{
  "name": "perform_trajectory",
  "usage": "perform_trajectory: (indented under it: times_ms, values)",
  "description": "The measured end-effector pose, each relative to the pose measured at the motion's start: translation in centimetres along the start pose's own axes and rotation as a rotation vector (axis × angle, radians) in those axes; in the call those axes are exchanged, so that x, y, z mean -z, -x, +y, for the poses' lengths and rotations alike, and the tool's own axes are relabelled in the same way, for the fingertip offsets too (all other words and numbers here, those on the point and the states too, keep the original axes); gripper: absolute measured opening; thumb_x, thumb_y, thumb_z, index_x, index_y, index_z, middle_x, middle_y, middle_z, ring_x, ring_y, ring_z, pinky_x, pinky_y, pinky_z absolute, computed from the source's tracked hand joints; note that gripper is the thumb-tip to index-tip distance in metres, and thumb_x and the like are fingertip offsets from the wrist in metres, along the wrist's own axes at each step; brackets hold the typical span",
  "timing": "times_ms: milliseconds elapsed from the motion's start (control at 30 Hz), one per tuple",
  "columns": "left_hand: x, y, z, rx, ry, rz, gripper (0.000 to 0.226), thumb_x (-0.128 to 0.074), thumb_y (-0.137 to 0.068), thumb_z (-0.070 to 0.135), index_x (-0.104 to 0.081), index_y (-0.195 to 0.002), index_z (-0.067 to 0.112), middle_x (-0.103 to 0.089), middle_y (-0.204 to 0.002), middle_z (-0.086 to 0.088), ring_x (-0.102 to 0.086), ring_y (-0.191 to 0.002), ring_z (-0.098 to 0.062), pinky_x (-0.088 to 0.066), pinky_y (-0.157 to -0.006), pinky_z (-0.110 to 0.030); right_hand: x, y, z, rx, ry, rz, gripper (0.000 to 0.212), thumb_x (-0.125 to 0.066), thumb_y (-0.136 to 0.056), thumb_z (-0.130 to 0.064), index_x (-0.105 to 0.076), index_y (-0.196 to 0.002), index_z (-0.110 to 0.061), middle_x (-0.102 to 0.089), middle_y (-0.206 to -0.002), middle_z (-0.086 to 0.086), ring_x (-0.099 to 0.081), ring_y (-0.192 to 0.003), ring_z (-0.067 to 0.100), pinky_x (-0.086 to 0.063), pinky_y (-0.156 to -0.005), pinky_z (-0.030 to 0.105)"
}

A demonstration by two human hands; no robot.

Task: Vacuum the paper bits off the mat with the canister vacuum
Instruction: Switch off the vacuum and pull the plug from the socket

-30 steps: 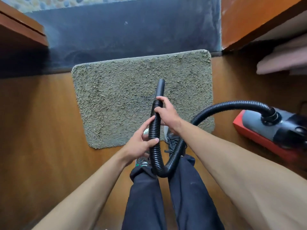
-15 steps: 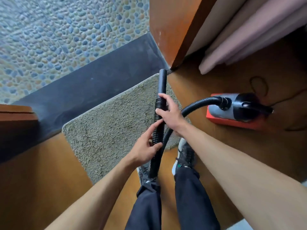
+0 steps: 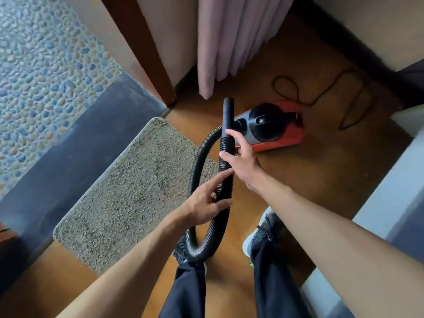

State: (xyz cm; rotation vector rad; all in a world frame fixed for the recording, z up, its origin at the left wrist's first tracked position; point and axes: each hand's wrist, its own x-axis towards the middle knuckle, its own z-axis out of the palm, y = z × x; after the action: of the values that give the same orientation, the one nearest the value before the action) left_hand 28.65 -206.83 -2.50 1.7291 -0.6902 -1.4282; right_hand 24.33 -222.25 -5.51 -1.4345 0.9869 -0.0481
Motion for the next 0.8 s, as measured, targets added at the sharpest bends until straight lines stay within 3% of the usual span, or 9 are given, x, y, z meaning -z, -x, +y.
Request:
perform_trajectory:
  times_ms: [133,267,333,500,700,800]
  values:
    - [-4.3,-2.5,2.1,-0.013,-0.052,-0.093,0.072,-0.061,-0.083,0.019,-0.037,-0.145,0.045,-0.058,-0.099,0.024,-0.057,-0.083,-0.007,-0.056,-0.085,-0.043,6.1,0.8,1.8,-0.066,0.013,0.077,0.057,-0.065,-0.076,-0.015,-0.055,-0.121,-0.047,-0.06,-0.117,-0.007,-0.061,-0.106,0.022,-0.052,-0.094,0.047]
    - [-7.4,-4.7,3.4,-0.023,-0.104,-0.158,0.073,-0.058,-0.085,0.01,-0.038,-0.143,0.048,-0.059,-0.094,0.03,-0.059,-0.081,-0.004,-0.056,-0.087,-0.046,11.3,1.3,3.5,-0.085,-0.031,0.101,0.057,-0.063,-0.082,-0.009,-0.054,-0.126,-0.044,-0.059,-0.125,-0.003,-0.059,-0.11,0.018,-0.053,-0.093,0.038]
    - [-8.6,-5.9,3.8,-0.017,-0.137,-0.195,0.072,-0.057,-0.086,0.01,-0.037,-0.144,0.046,-0.06,-0.09,0.03,-0.058,-0.076,-0.003,-0.058,-0.083,-0.046,13.5,1.5,4.2,-0.106,-0.059,0.122,0.057,-0.062,-0.082,-0.01,-0.054,-0.124,-0.047,-0.059,-0.126,0.001,-0.059,-0.11,0.021,-0.055,-0.091,0.04]
    - [-11.7,-8.7,5.3,0.016,-0.174,-0.265,0.069,-0.061,-0.09,0.007,-0.038,-0.146,0.041,-0.06,-0.093,0.038,-0.059,-0.075,0.009,-0.054,-0.077,-0.028,18.5,2.0,6.2,-0.173,-0.101,0.185,0.056,-0.061,-0.083,-0.011,-0.052,-0.117,-0.055,-0.06,-0.118,0.008,-0.061,-0.103,0.024,-0.057,-0.087,0.042]
    - [-14.8,-11.7,6.1,0.123,-0.152,-0.318,0.072,-0.064,-0.091,-0.001,-0.041,-0.136,0.05,-0.059,-0.099,0.03,-0.063,-0.079,0.008,-0.06,-0.082,-0.031,23.6,2.4,8.9,-0.264,-0.11,0.157,0.055,-0.064,-0.084,-0.013,-0.047,-0.117,-0.054,-0.058,-0.114,0.006,-0.061,-0.102,0.022,-0.056,-0.089,0.046]
    - [-16.2,-13.1,5.7,0.198,-0.193,-0.392,0.076,-0.062,-0.092,0.002,-0.041,-0.135,0.061,-0.063,-0.118,0.004,-0.067,-0.097,-0.009,-0.061,-0.083,-0.038,25.6,2.6,10.3,-0.298,-0.111,0.126,0.055,-0.064,-0.085,-0.012,-0.045,-0.119,-0.052,-0.057,-0.113,0.005,-0.061,-0.101,0.02,-0.055,-0.09,0.046]
